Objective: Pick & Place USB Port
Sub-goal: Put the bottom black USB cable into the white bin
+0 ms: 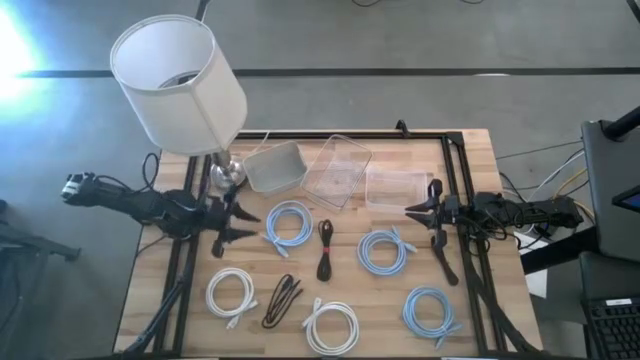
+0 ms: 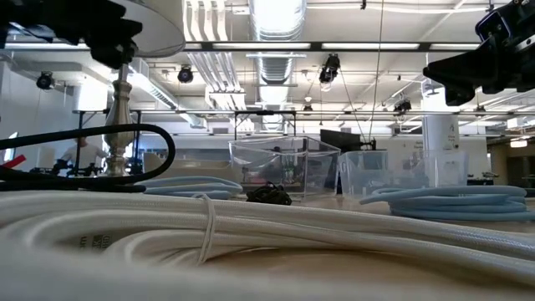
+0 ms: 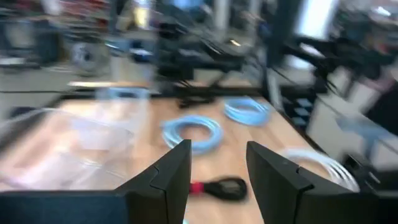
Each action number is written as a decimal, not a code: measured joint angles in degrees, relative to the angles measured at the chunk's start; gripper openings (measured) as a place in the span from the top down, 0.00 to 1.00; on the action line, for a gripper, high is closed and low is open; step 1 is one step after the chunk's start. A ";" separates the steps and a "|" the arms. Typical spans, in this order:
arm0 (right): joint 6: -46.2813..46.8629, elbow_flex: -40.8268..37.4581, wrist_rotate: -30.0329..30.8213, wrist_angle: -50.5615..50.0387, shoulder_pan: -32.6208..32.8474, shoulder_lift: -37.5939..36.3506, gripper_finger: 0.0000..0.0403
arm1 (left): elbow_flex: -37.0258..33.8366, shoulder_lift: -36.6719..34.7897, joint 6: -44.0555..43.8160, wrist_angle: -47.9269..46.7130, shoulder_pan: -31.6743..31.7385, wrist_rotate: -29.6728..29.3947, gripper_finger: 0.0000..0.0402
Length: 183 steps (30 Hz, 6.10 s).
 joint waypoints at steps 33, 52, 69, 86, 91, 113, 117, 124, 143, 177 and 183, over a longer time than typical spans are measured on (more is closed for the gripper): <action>-0.50 0.00 13.30 18.43 0.00 0.46 0.87 | 13.33 33.31 -34.73 -4.85 -6.37 14.59 0.61; -5.86 0.51 13.02 17.76 0.00 3.09 0.69 | 24.63 54.23 -45.87 -11.11 -6.89 22.95 0.61; -3.26 15.55 13.50 17.57 0.02 32.16 0.65 | 24.36 59.90 -50.81 -11.65 -6.78 22.73 0.61; -9.27 33.18 13.67 9.14 0.02 58.05 0.67 | 26.62 52.21 -61.32 -11.67 -7.15 26.14 0.61; -9.41 35.53 13.68 8.95 0.02 61.22 0.66 | 26.34 53.86 -61.72 -12.63 -7.22 24.05 0.61; -10.97 36.79 13.65 7.26 0.00 61.57 0.69 | 26.99 56.49 -59.76 -9.66 -7.28 22.84 0.66; -10.97 36.74 13.65 7.17 0.00 61.57 0.69 | 26.99 56.49 -59.63 -9.65 -7.28 23.06 0.82; -10.98 36.74 13.65 7.14 0.00 61.57 0.68 | 28.94 56.49 -58.46 -9.51 -7.07 22.60 0.96; -11.87 36.70 13.59 7.08 0.02 61.57 0.68 | 62.06 56.09 -45.03 -62.11 -6.38 -4.82 0.97; -12.46 36.63 13.59 7.08 0.00 61.57 0.68 | 62.91 56.20 -19.31 -64.65 5.22 -42.39 0.97; -12.52 36.63 13.59 7.08 0.01 61.57 0.68 | 57.65 56.20 -19.00 -62.27 11.06 -43.84 0.97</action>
